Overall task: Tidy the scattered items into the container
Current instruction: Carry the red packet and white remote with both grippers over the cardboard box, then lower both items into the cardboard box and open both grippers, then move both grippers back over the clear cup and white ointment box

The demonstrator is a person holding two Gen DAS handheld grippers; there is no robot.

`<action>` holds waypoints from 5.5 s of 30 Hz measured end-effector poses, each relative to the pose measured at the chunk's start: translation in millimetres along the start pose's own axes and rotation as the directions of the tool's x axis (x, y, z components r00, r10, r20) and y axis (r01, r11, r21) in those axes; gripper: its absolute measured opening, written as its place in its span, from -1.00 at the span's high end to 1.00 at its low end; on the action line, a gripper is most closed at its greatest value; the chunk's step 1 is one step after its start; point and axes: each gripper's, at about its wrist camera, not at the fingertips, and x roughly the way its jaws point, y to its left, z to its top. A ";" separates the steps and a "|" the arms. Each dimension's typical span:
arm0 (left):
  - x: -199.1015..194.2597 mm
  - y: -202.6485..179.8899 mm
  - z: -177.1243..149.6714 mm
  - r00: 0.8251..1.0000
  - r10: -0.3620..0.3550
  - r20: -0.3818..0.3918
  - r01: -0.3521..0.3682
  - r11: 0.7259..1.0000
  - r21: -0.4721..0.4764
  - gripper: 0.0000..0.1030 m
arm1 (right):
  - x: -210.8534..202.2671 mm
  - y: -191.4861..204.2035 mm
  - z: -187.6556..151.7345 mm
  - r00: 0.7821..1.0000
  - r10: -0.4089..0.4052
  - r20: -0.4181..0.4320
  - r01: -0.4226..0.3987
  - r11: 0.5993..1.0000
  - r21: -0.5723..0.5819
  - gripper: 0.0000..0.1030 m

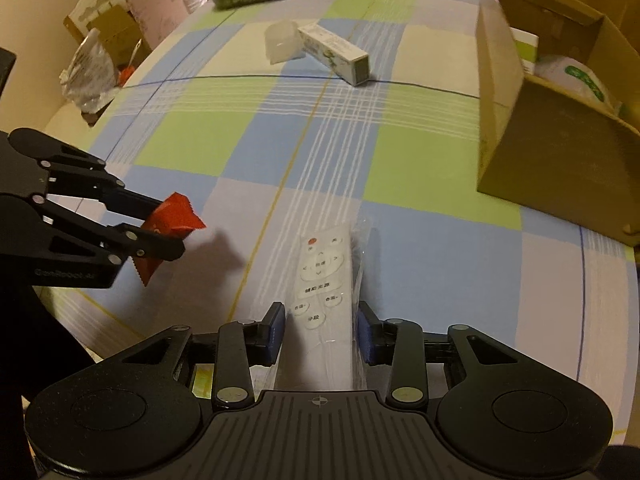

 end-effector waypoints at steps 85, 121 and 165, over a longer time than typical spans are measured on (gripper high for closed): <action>-38.6 -99.2 172.9 0.974 -0.067 0.217 0.026 0.982 0.186 0.47 | -124.1 -121.4 57.1 0.937 -0.201 0.285 0.150 0.970 0.192 0.22; -11.0 -94.8 243.9 0.936 -0.057 0.347 -0.009 0.983 0.186 -0.27 | -126.9 -212.4 102.7 0.902 -0.293 0.318 0.214 0.941 0.261 0.22; -46.0 -22.4 149.5 0.941 0.043 0.335 -0.043 0.999 -0.007 -0.28 | -128.0 -129.5 62.9 0.879 -0.210 0.427 0.110 0.962 0.248 -0.58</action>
